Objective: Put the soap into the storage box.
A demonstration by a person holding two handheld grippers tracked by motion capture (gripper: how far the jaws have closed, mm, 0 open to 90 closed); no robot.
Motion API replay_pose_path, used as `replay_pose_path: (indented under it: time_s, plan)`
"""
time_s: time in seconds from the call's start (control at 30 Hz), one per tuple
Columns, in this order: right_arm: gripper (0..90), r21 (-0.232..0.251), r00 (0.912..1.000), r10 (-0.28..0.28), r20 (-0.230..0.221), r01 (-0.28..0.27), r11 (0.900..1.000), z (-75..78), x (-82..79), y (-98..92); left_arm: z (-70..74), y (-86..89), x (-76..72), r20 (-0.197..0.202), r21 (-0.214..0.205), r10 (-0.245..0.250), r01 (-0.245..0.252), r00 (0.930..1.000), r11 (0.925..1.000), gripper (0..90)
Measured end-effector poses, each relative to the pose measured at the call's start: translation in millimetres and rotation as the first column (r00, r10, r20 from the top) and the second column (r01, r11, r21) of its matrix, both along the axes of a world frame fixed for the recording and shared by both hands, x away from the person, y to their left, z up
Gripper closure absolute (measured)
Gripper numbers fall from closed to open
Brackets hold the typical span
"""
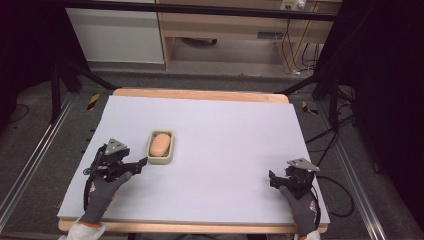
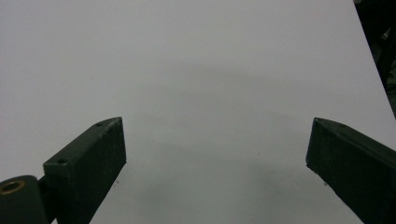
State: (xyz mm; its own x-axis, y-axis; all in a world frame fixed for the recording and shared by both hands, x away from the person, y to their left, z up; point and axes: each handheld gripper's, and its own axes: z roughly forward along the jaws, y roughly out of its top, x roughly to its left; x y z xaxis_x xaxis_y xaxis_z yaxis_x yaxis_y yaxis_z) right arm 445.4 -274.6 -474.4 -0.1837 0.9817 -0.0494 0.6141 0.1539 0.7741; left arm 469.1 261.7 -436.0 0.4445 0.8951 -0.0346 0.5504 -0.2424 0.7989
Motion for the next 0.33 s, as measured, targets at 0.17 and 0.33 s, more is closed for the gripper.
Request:
replay_pose_path:
  time_s: [0.17, 0.33]
  plan:
    - [5.1, -0.002, 0.9999, -0.015, 0.002, 0.015, 0.9999, -1.0, 0.2, -5.1, -12.9, 19.6, -8.0, -0.026, 0.026, 0.043, -0.042, 0.9987, 0.9988, 23.0]
    - [5.3, 0.005, 0.9996, -0.028, 0.000, 0.028, 0.9996, 0.5, -1.6, -6.5, -17.6, 30.3, -13.8, -0.031, 0.046, 0.047, -0.045, 0.9984, 0.9979, 21.9]
